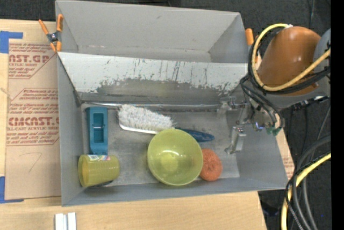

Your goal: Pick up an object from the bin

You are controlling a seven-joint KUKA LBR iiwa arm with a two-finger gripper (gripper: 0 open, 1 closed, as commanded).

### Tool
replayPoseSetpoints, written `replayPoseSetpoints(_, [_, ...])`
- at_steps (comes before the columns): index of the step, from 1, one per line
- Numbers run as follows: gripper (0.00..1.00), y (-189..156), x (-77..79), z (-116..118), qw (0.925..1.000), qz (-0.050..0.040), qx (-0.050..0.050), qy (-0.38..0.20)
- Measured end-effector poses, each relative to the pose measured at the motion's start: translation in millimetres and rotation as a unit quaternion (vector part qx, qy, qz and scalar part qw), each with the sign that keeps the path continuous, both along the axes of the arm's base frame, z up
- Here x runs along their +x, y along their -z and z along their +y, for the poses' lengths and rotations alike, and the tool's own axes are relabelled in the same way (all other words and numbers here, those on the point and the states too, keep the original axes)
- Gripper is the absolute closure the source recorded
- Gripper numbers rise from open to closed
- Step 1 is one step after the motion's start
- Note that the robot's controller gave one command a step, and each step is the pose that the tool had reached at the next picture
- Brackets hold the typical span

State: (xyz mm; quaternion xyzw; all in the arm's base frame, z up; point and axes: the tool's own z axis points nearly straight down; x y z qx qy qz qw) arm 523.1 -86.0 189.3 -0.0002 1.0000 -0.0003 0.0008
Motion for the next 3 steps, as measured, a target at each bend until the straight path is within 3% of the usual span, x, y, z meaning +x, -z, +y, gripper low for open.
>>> replayPoseSetpoints(1, [0.0, 0, 0.0, 0, 1.0, -0.0002, 0.0, 0.0])
replayPoseSetpoints(2, [0.0, 98, -12.7, -7, 0.9991, -0.0028, -0.001, -0.043])
replayPoseSetpoints(3, [0.0, 93, -16.1, 44, 0.9996, -0.0074, -0.001, 0.029])
